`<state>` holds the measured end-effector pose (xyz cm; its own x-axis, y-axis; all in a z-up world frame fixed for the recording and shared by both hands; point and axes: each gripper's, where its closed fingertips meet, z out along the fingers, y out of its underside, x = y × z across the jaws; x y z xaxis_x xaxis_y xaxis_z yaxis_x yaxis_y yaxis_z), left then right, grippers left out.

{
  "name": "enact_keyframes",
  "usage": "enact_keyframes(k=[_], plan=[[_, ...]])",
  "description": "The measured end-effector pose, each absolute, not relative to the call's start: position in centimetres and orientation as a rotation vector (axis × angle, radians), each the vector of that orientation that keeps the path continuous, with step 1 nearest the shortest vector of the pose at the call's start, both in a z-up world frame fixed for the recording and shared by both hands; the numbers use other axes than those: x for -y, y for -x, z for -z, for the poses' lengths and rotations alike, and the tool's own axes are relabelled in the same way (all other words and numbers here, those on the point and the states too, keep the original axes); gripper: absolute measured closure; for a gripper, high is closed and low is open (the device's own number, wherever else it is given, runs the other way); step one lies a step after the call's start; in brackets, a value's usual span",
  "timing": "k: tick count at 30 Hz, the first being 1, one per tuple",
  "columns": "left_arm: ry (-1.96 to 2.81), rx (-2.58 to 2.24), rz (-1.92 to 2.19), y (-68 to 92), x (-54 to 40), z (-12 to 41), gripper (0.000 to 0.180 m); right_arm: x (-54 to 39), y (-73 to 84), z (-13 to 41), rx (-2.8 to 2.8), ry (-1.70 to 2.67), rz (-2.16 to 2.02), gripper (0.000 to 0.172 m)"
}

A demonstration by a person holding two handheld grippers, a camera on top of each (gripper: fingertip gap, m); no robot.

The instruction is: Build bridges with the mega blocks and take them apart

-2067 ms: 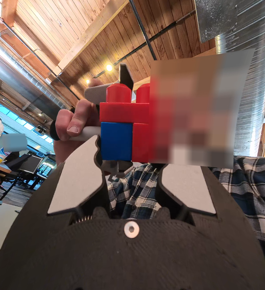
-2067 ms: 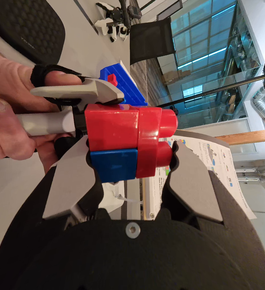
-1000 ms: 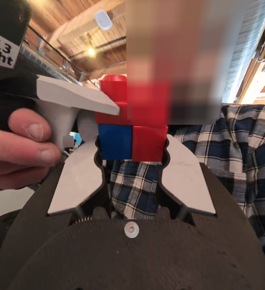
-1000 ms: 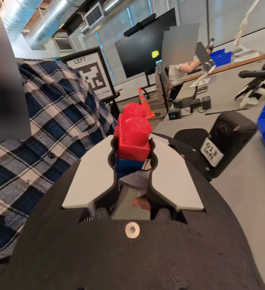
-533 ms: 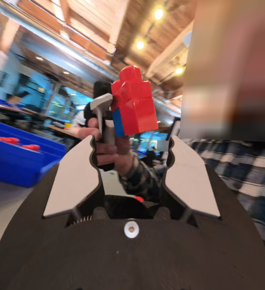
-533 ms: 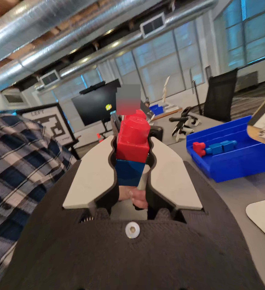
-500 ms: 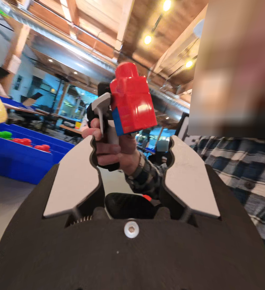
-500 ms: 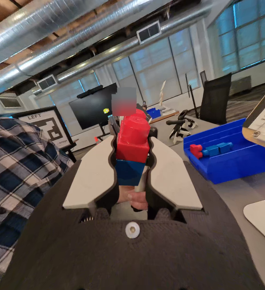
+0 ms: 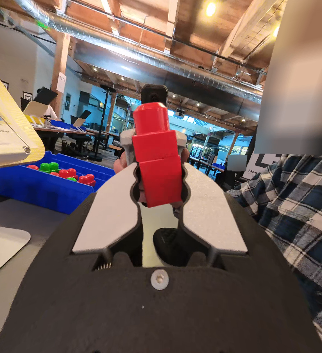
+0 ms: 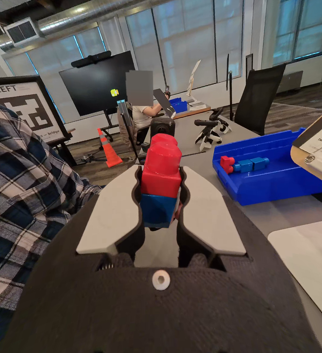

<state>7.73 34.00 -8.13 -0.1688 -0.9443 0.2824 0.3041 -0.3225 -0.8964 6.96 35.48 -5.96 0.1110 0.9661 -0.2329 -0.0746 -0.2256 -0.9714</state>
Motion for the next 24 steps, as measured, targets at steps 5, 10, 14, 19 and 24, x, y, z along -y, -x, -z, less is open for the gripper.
enact_keyframes(k=[5,10,14,19,24], plan=[[1.093,-0.805,1.682,-7.3,-34.5,7.5,0.143,-35.8,-7.2,5.7,0.959,1.397,-1.243,0.116],[1.067,-0.767,1.737,-6.5,-34.7,6.3,0.143,-34.7,-7.5,7.3,1.019,1.432,-1.304,0.129],[1.085,-0.773,1.716,-7.0,-34.6,6.5,0.144,-34.5,-7.1,7.5,1.016,1.420,-1.283,0.134],[1.096,-0.781,1.673,-7.0,-34.7,6.5,0.145,-34.6,-6.9,7.7,1.006,1.434,-1.262,0.135],[1.116,-0.763,1.648,-7.0,-35.1,7.0,0.144,-34.9,-6.9,8.1,0.987,1.471,-1.255,0.135]])
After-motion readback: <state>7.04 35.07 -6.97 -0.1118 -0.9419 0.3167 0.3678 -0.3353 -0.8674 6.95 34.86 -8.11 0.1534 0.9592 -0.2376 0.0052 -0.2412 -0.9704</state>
